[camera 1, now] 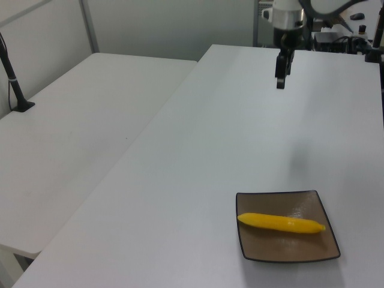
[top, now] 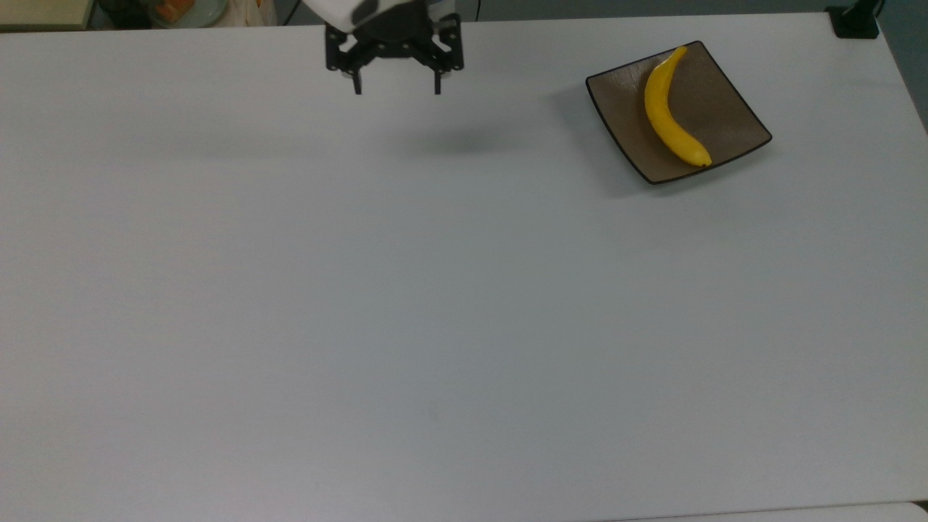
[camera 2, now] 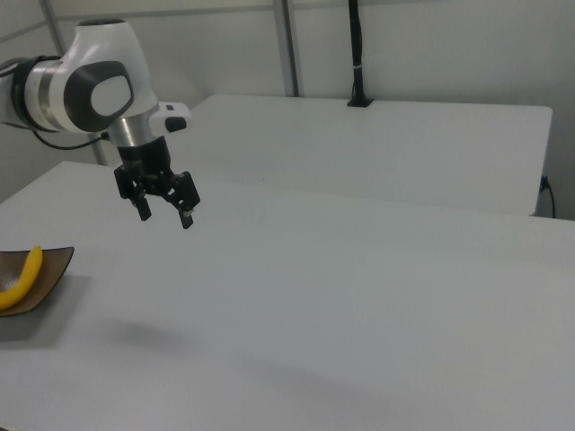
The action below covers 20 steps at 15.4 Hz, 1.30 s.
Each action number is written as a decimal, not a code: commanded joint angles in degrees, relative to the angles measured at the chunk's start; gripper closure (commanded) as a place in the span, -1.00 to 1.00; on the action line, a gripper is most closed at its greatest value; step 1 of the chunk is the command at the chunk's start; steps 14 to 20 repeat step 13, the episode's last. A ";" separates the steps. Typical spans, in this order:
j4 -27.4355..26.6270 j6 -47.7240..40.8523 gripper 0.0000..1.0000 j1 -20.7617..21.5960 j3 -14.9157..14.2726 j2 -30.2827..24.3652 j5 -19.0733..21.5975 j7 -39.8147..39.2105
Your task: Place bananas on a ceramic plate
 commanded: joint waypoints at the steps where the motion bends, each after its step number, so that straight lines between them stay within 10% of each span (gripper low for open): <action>1: -0.26 -1.09 -1.00 0.26 -3.03 -1.29 4.67 -5.77; 20: -0.96 -1.26 -1.00 0.17 -2.68 -0.15 -0.16 -5.34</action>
